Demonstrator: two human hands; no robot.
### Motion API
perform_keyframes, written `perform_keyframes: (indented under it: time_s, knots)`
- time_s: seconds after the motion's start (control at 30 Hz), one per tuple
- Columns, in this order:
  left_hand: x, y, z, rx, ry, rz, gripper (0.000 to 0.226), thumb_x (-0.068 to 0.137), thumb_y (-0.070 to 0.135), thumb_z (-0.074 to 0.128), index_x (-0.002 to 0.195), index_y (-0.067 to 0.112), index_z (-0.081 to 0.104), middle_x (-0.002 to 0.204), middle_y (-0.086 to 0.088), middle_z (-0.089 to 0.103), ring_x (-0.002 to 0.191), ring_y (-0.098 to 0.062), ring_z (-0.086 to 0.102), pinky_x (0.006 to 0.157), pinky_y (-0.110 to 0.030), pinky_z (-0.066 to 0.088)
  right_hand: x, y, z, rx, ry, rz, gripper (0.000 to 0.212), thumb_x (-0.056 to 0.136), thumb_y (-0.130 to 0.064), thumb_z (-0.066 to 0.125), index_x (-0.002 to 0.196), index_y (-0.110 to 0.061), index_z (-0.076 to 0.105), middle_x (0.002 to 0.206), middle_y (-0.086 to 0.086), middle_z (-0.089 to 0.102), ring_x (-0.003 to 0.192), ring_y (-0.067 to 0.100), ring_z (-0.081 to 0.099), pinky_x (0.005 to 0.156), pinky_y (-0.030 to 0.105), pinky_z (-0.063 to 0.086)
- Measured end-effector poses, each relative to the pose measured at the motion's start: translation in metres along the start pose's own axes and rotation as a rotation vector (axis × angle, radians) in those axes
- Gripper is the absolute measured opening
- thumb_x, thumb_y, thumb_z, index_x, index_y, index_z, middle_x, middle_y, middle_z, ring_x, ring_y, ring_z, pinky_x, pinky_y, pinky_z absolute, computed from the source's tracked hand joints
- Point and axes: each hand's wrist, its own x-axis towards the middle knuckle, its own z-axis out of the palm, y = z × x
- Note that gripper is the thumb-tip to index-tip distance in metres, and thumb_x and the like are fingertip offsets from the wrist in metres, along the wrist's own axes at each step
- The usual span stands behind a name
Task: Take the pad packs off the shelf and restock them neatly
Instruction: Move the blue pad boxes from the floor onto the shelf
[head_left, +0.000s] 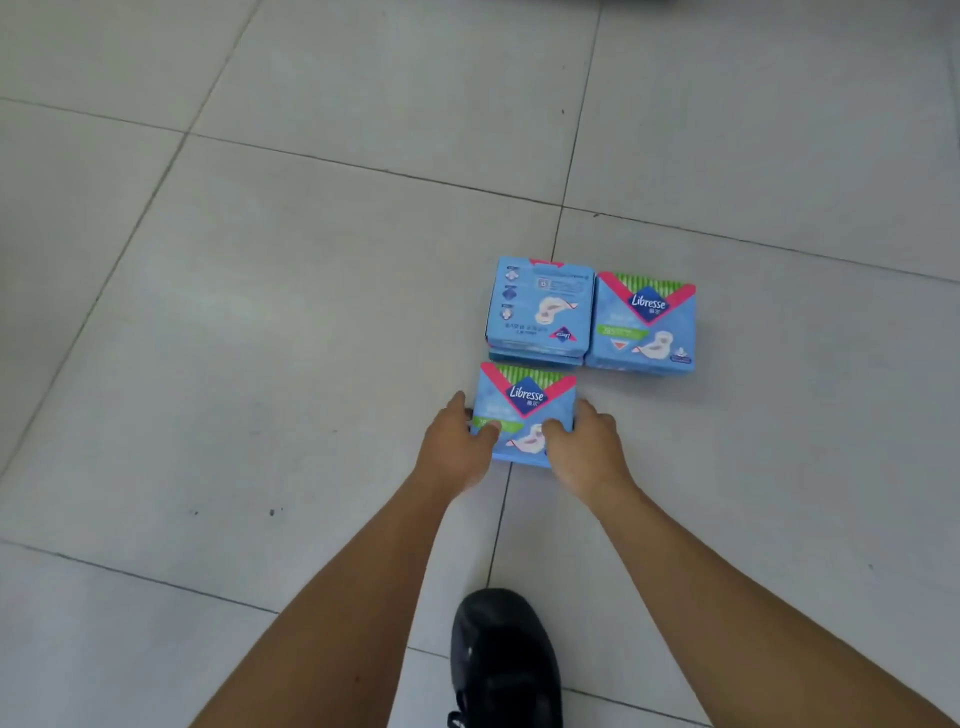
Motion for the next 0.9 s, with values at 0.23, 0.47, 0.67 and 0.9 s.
perform_keyframes:
  time_s: [0.23, 0.47, 0.67, 0.9]
  knots:
    - [-0.047, -0.015, -0.045, -0.285, 0.065, -0.037, 0.043, 0.090, 0.029, 0.068, 0.124, 0.016, 0.046, 0.117, -0.002, 0.063, 0.097, -0.015, 0.066, 0.081, -0.032, 0.056, -0.046, -0.021, 0.003, 0.188, -0.034, -0.103, 0.024, 0.093, -0.028, 0.059, 0.114, -0.025, 0.048, 0.113, 0.004, 0.057, 0.092, 0.017, 0.065, 0.061, 0.023, 0.049]
    - [-0.147, 0.005, -0.168, -0.478, 0.268, 0.108, 0.043, 0.084, 0.027, 0.075, 0.115, 0.020, 0.046, 0.103, -0.001, 0.071, 0.084, -0.011, 0.071, 0.060, -0.019, 0.052, -0.143, -0.129, -0.002, 0.258, -0.168, -0.447, 0.030, 0.093, -0.021, 0.063, 0.115, -0.022, 0.043, 0.099, -0.008, 0.060, 0.078, 0.010, 0.066, 0.066, 0.026, 0.053]
    - [-0.254, 0.014, -0.271, -0.506, 0.479, 0.225, 0.040, 0.083, 0.029, 0.075, 0.110, 0.022, 0.046, 0.104, -0.002, 0.071, 0.085, -0.016, 0.073, 0.076, -0.042, 0.060, -0.249, -0.219, 0.001, 0.219, -0.259, -0.714, 0.030, 0.092, -0.023, 0.064, 0.112, -0.023, 0.042, 0.095, -0.010, 0.060, 0.069, -0.004, 0.065, 0.062, 0.025, 0.054]
    - [-0.380, -0.012, -0.358, -0.586, 0.726, 0.385, 0.037, 0.085, 0.018, 0.074, 0.114, 0.017, 0.052, 0.106, -0.001, 0.071, 0.085, -0.010, 0.072, 0.074, -0.032, 0.059, -0.382, -0.294, 0.020, 0.182, -0.372, -0.967, 0.030, 0.090, -0.025, 0.066, 0.110, -0.022, 0.043, 0.095, -0.012, 0.062, 0.072, 0.000, 0.068, 0.073, 0.039, 0.058]
